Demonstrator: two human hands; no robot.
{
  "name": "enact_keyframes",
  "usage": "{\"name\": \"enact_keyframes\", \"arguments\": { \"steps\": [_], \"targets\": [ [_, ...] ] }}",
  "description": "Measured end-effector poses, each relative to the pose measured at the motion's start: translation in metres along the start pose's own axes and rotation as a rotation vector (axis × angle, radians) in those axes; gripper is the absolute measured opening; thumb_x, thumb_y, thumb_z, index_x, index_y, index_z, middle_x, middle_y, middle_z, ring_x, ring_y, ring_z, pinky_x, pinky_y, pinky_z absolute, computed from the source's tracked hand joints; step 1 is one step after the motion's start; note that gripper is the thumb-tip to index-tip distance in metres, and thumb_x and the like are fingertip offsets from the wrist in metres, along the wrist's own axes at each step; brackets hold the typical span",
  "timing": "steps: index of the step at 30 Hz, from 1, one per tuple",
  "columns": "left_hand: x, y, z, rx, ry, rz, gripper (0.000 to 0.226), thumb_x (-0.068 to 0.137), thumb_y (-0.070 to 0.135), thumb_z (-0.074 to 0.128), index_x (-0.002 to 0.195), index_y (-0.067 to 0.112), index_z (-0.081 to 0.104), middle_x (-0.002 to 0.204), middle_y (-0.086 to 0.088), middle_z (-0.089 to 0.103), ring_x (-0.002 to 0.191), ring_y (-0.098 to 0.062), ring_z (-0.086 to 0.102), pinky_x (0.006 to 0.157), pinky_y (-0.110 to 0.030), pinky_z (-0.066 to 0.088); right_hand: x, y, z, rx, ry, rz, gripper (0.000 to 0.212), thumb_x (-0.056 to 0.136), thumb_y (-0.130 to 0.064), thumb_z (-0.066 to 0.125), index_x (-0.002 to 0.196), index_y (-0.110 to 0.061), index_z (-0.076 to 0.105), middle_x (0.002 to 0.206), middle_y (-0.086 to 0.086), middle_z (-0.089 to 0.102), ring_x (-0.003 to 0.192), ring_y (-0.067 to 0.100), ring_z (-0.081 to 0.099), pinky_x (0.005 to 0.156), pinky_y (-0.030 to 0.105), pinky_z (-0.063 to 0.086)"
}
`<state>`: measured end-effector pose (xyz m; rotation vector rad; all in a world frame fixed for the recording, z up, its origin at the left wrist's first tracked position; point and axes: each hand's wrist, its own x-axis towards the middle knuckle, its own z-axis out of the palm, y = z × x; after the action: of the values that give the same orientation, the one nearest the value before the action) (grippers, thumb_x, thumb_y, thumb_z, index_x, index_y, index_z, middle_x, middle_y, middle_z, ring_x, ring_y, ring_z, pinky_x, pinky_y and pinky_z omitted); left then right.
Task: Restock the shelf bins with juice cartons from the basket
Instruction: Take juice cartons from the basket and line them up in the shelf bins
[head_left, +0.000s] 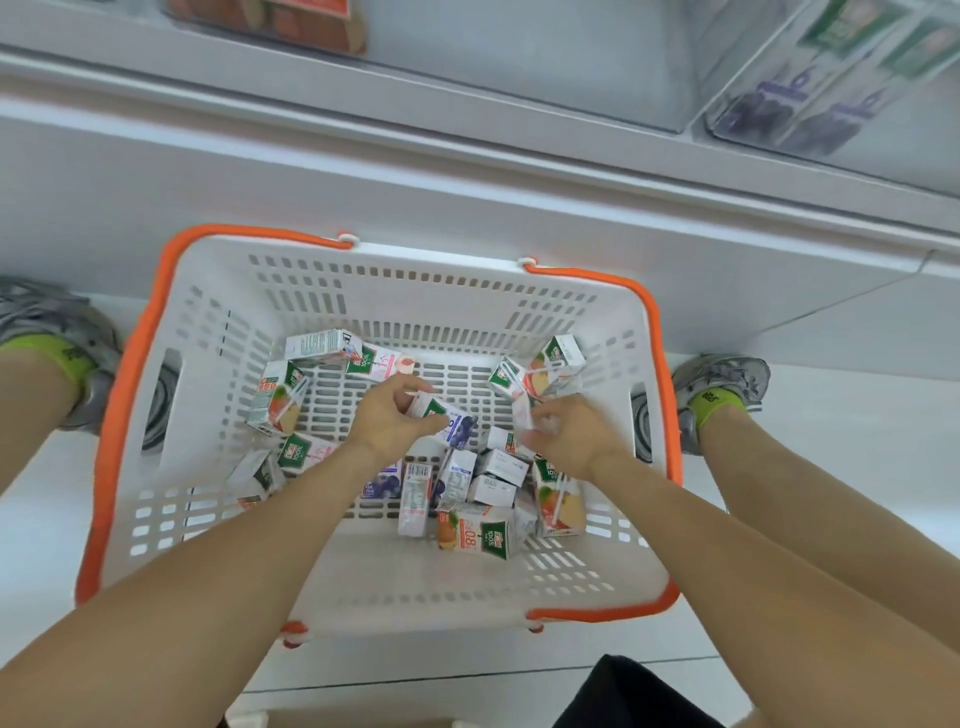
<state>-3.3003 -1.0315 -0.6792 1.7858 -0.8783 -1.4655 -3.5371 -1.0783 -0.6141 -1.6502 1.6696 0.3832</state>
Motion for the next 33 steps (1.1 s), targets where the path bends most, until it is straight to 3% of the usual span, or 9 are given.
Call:
{"name": "enact_keyframes", "arguments": {
  "steps": [3, 6, 9, 15, 19, 23, 27, 29, 33],
  "targets": [
    [-0.001, 0.002, 0.001, -0.086, -0.045, -0.044, 0.048, 0.078, 0.011, 0.082, 0.123, 0.018, 0.067, 0.112, 0.003, 0.064, 0.091, -0.007, 0.060, 0.062, -0.015, 0.056, 0.001, -0.004, 0.011, -0.025, -0.054, 0.015, 0.048, 0.094, -0.034, 0.065, 0.139, -0.025, 0.052, 0.144, 0.010, 0.052, 0.120, 0.026, 0.058, 0.091, 0.025, 0.044],
    [0.001, 0.004, -0.001, 0.003, -0.076, -0.036, 0.062, 0.084, 0.021, 0.078, 0.140, 0.012, 0.054, 0.146, 0.001, 0.048, 0.128, -0.016, 0.051, 0.095, -0.035, 0.055, 0.003, -0.003, 0.018, -0.051, -0.030, 0.042, 0.052, 0.090, -0.023, 0.069, 0.136, -0.025, 0.046, 0.125, 0.011, 0.064, 0.105, 0.026, 0.062, 0.075, 0.024, 0.043],
    [0.002, 0.008, -0.004, 0.056, -0.070, -0.071, 0.073, 0.084, 0.030, 0.077, 0.145, 0.006, 0.045, 0.151, -0.006, 0.045, 0.135, -0.022, 0.047, 0.109, -0.040, 0.044, 0.006, -0.003, 0.016, -0.015, -0.008, 0.046, 0.042, 0.090, -0.037, 0.068, 0.127, -0.023, 0.054, 0.126, 0.008, 0.064, 0.097, 0.023, 0.062, 0.073, 0.022, 0.044],
    [0.000, 0.007, -0.014, 0.015, -0.054, -0.205, 0.063, 0.069, 0.037, 0.088, 0.121, 0.008, 0.068, 0.116, -0.005, 0.069, 0.109, -0.021, 0.063, 0.101, -0.038, 0.051, 0.016, -0.002, 0.010, 0.080, 0.098, 0.103, 0.021, 0.086, -0.035, 0.074, 0.098, -0.022, 0.062, 0.119, 0.002, 0.069, 0.059, 0.006, 0.055, 0.047, 0.018, 0.038],
    [-0.003, 0.014, -0.012, -0.075, -0.099, -0.233, 0.042, 0.070, 0.019, 0.089, 0.106, 0.008, 0.072, 0.109, -0.010, 0.073, 0.092, -0.019, 0.072, 0.082, -0.033, 0.061, 0.012, 0.001, 0.008, 0.220, 0.028, 0.136, 0.072, 0.070, -0.016, 0.089, 0.125, -0.021, 0.043, 0.110, 0.002, 0.069, 0.081, 0.015, 0.064, 0.059, 0.021, 0.047],
    [-0.009, 0.027, -0.011, -0.150, -0.103, -0.238, 0.058, 0.077, 0.021, 0.085, 0.126, 0.005, 0.059, 0.109, -0.004, 0.069, 0.087, -0.016, 0.071, 0.069, -0.024, 0.060, 0.012, -0.001, 0.008, 0.253, 0.027, 0.134, 0.099, 0.068, -0.015, 0.090, 0.145, -0.019, 0.028, 0.120, 0.005, 0.069, 0.108, 0.024, 0.065, 0.077, 0.027, 0.048],
    [-0.015, 0.039, -0.016, -0.087, -0.080, -0.240, 0.069, 0.080, 0.030, 0.082, 0.137, 0.006, 0.050, 0.108, -0.007, 0.068, 0.089, -0.021, 0.070, 0.082, -0.034, 0.059, 0.013, -0.007, 0.005, 0.148, 0.038, 0.157, 0.083, 0.068, -0.021, 0.091, 0.136, -0.018, 0.043, 0.113, -0.001, 0.069, 0.111, 0.022, 0.064, 0.076, 0.022, 0.045],
    [-0.022, 0.046, -0.019, -0.047, -0.086, -0.235, 0.072, 0.081, 0.035, 0.080, 0.139, 0.005, 0.049, 0.110, -0.010, 0.068, 0.082, -0.018, 0.068, 0.074, -0.029, 0.057, 0.011, -0.013, 0.001, 0.104, 0.019, 0.164, 0.069, 0.069, -0.023, 0.089, 0.126, -0.017, 0.051, 0.104, -0.002, 0.067, 0.109, 0.022, 0.065, 0.074, 0.023, 0.047],
    [-0.033, 0.067, -0.022, -0.021, -0.117, -0.218, 0.060, 0.083, 0.036, 0.078, 0.128, 0.003, 0.057, 0.096, -0.014, 0.071, 0.071, -0.017, 0.065, 0.065, -0.028, 0.057, 0.008, -0.020, -0.005, 0.116, -0.038, 0.199, 0.069, 0.066, -0.020, 0.091, 0.126, -0.010, 0.058, 0.124, 0.006, 0.066, 0.113, 0.025, 0.062, 0.096, 0.032, 0.052]
  ]
}}
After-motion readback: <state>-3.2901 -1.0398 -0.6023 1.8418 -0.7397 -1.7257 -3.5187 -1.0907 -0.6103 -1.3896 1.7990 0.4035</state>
